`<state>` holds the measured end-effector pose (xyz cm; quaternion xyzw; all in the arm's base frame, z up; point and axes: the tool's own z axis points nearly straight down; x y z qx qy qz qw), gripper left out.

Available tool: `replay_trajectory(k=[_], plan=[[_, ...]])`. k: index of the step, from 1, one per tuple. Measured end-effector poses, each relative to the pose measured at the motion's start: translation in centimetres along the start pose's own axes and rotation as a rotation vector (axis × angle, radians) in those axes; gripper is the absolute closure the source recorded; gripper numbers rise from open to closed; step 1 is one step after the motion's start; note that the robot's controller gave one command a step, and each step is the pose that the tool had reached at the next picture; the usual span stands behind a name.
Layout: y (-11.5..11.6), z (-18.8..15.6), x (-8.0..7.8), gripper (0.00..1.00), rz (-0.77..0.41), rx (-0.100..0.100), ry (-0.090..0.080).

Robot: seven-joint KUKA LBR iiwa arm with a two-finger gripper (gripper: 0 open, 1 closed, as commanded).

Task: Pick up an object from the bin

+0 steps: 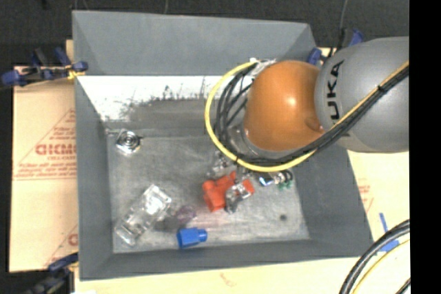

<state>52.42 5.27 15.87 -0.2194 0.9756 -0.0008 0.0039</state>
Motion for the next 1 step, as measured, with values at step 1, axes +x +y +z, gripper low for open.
replay_trajectory(k=[1], plan=[[-0.17, -4.04, -0.18, 1.00, 0.007, 0.000, 0.000]])
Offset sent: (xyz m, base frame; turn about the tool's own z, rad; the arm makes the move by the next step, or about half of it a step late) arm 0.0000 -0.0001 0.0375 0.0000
